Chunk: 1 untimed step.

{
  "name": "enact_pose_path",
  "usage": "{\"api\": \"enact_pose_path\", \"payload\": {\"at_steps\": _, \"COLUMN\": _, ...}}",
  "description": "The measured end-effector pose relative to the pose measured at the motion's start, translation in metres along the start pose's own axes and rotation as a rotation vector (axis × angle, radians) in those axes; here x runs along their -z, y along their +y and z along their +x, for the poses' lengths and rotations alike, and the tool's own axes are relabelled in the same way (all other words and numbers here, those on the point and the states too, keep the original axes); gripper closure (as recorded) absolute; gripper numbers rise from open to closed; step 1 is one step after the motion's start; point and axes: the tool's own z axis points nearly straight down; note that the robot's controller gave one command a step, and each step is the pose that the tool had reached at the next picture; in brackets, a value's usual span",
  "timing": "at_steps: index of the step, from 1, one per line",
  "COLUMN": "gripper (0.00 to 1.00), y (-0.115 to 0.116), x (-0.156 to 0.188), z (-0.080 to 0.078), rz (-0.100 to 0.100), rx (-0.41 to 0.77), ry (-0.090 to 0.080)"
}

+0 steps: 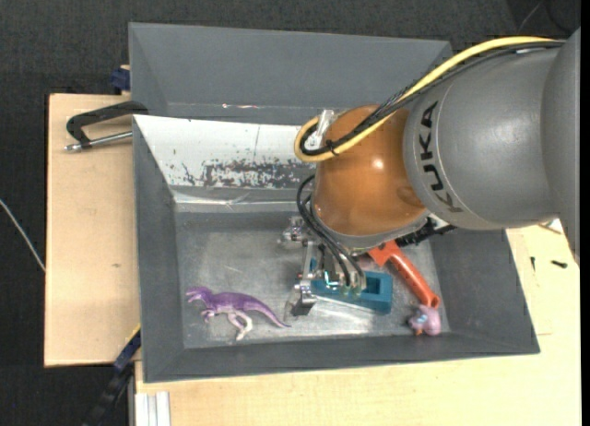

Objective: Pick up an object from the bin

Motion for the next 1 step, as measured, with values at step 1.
{"api": "enact_pose_path", "payload": {"at_steps": 1, "gripper": 0.00, "y": -0.0005, "x": 0.0035, "z": -0.0020, "rz": -0.001, "rx": -0.002, "ry": -0.008}}
